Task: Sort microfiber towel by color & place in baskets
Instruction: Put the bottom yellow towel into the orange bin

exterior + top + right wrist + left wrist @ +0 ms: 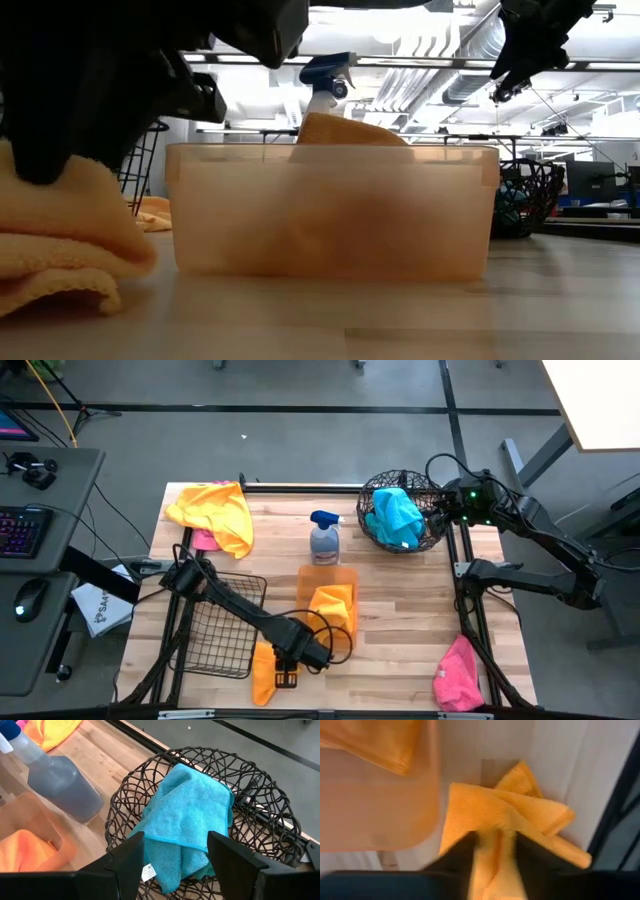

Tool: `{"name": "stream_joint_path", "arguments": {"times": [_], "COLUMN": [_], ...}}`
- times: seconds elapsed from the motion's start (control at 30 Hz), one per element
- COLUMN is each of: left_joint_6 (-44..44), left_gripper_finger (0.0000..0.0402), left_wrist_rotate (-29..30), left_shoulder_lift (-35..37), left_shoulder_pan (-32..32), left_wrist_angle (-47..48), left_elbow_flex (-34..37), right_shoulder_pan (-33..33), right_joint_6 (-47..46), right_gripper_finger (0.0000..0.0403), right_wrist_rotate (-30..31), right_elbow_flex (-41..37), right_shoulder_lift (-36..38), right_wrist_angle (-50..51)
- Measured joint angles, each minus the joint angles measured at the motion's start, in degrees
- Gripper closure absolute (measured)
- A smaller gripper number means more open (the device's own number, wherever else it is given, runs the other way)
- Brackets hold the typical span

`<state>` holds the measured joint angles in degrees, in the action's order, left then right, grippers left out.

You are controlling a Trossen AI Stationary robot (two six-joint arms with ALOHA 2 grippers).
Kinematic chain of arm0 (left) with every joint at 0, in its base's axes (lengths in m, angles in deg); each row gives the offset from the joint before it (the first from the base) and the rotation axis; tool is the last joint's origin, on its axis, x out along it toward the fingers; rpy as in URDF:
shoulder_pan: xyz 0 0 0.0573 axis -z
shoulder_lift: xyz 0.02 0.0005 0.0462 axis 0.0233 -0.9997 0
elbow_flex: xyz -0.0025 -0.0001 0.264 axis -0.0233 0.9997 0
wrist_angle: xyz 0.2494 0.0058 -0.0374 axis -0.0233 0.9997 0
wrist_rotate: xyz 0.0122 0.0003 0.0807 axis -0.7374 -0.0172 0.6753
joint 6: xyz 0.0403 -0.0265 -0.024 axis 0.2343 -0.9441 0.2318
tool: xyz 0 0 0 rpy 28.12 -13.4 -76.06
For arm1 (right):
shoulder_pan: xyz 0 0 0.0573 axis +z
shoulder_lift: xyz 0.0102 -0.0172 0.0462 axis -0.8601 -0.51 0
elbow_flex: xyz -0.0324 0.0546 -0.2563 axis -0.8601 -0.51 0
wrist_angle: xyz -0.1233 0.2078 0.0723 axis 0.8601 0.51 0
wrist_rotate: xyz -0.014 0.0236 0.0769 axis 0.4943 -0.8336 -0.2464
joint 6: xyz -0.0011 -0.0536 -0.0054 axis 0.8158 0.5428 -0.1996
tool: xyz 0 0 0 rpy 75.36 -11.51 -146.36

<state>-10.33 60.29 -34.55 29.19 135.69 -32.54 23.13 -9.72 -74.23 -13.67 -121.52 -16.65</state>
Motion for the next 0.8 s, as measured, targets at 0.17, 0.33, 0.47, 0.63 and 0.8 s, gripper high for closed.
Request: {"name": "stream_joint_path", "arguments": {"times": [0.17,0.33,0.47,0.63,0.8], "left_joint_6": [0.06,-0.10,-4.47,-13.78,-6.35], "left_gripper_finger": [0.0390,0.0399,0.0401,0.0401,0.0401], "left_wrist_rotate": [-4.22,-9.04,-9.33,2.55,17.26], "left_shoulder_lift": [0.60,8.08,18.04,29.84,36.57], "left_shoulder_pan": [0.09,-0.55,-2.66,-8.91,-14.61], "left_wrist_angle": [0.91,2.66,0.48,-6.93,-21.38], "left_elbow_flex": [0.00,0.04,0.03,-0.04,-0.09], "right_shoulder_pan": [0.00,0.00,-0.02,-0.04,-0.04], "right_joint_6": [0.75,0.95,0.91,-0.63,-2.63], "right_gripper_finger": [0.0191,0.0191,0.0191,0.0191,0.0191], "right_wrist_rotate": [0.01,0.01,0.01,0.93,1.06], "right_elbow_flex": [0.00,0.00,0.00,0.00,0.00], "right_shoulder_lift": [0.00,0.00,0.00,0.00,0.00], "right_wrist_angle": [0.00,0.00,-0.12,-1.75,-3.26]}}
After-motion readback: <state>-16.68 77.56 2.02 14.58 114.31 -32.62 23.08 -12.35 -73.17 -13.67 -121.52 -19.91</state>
